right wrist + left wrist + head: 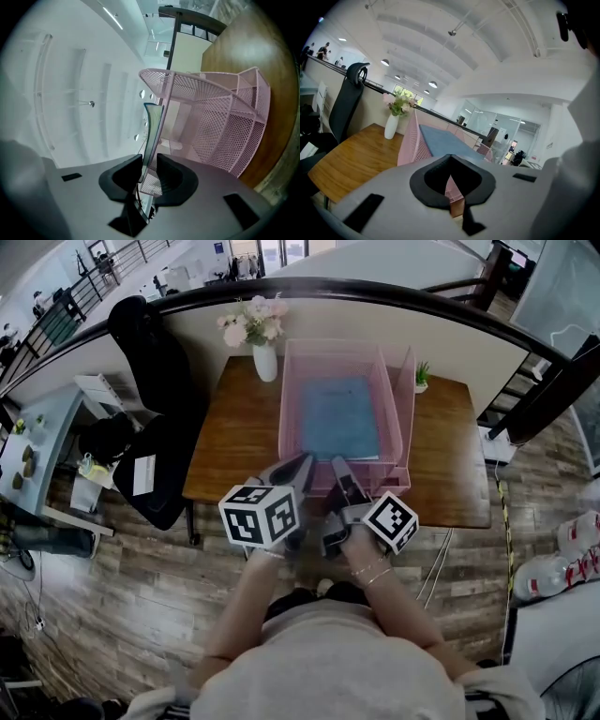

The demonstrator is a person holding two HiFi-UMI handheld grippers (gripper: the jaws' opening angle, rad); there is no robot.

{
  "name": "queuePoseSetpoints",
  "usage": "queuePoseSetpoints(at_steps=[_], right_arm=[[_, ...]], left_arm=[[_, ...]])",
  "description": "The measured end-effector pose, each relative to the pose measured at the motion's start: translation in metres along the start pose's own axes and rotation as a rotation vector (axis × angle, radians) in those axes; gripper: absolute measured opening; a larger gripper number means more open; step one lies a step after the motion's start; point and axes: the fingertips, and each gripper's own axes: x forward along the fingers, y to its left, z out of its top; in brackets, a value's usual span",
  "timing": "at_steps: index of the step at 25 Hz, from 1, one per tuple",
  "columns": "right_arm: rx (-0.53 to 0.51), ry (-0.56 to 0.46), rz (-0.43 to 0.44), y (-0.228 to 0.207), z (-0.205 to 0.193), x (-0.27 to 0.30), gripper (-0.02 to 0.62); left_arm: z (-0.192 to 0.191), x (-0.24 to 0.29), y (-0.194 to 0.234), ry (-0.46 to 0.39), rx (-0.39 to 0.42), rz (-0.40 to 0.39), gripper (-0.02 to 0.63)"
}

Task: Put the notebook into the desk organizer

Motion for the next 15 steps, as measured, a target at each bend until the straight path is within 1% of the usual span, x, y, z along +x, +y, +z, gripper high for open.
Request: queuePoseSetpoints(at_steps=[3,6,9,15], right_arm=[[-0.006,-0.002,-0.004,0.001,0.0,-0.002,0.094],[-0.039,-0.005,-0.011,0.001,0.001,-0.008,0.089],[-0.067,-0.009,-0.013,0.002,0.002,-0.014,0.089],[-0.182,0.032,0.003,0.017,-0.002,-0.027,0.087]], left_arm=[[-0.001,-0.001,-0.002,0.011,0.018,-0.008,0.011],[-0.004,-0.003,-0.005,0.02,0.051,-0.01,0.011],[-0.007,-0.005,-0.01,0.031,0.063,-0.023,0.011],[-0.014,-0.014,-0.021,0.045,0.085,-0.045,0.011]])
